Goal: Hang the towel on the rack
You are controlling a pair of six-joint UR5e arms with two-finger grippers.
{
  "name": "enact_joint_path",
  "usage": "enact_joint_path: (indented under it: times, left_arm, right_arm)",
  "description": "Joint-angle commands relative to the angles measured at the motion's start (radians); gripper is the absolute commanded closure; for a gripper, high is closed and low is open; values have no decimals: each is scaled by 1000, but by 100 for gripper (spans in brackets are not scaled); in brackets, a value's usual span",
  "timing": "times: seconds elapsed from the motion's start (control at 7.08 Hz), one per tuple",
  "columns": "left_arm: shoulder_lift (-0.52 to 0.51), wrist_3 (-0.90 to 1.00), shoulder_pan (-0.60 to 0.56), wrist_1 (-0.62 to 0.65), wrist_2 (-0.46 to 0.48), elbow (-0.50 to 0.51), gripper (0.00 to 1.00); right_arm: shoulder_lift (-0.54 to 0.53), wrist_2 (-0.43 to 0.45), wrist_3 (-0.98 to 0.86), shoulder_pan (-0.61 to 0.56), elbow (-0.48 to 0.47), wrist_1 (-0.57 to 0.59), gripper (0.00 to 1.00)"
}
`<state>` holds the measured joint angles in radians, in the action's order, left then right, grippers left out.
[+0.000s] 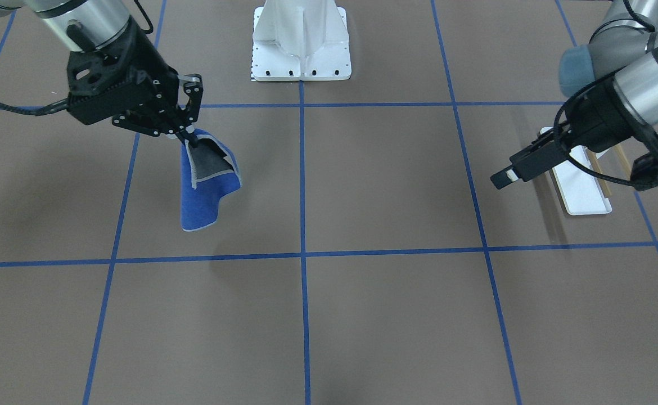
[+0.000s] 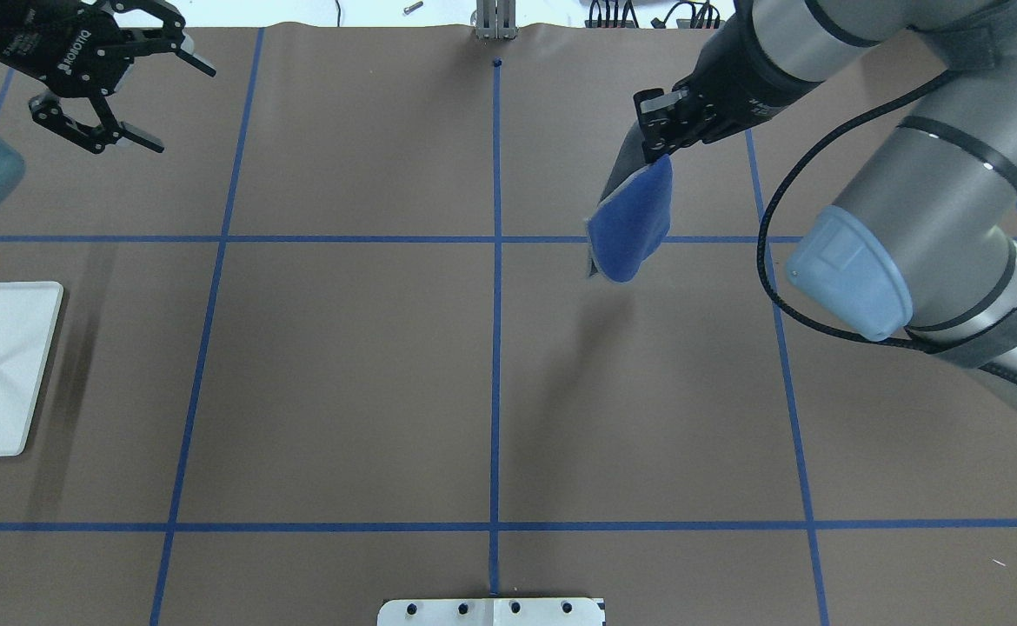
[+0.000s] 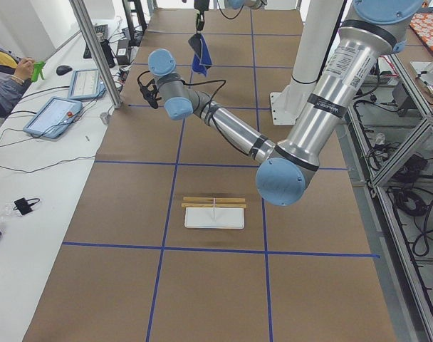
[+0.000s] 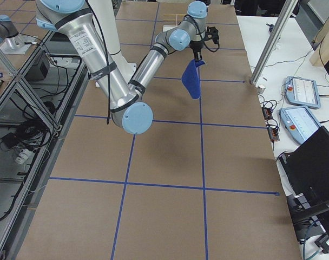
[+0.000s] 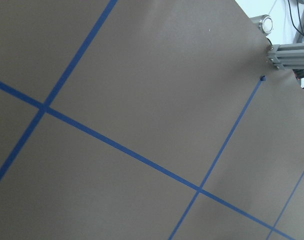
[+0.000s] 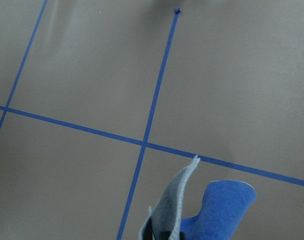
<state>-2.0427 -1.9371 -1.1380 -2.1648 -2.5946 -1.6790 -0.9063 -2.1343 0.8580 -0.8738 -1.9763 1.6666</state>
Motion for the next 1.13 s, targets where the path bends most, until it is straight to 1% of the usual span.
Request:
enact_joint_path:
  times: [0.0, 0.14, 0.28, 0.42, 0.56, 0.71, 0.85, 0.99]
  left_arm:
    - [-54, -428, 81, -110, 71, -2, 2]
    - [-80, -595, 146, -171, 132, 1, 2]
    - [-88, -702, 187, -176, 196, -4, 2]
    - [-102, -793, 210, -178, 215, -4, 2]
    - [-109, -842, 228, -176, 231, -17, 2]
    - [-111, -874, 271, -176, 293, -33, 2]
    - [-114, -893, 306, -176, 354, -40, 2]
    - [-119, -916, 308, -176, 355, -41, 2]
  right_arm:
    - [70, 156, 86, 96, 51, -74, 100]
    - [90, 198, 101, 114, 91, -140, 100]
    - [110, 218, 108, 121, 106, -148, 100]
    - [144, 227, 130, 122, 129, -148, 100]
    - [162, 237, 131, 125, 137, -148, 100]
    - [174, 247, 131, 128, 146, -154, 100]
    - [208, 252, 130, 137, 177, -175, 100]
    - [217, 260, 130, 145, 182, -182, 100]
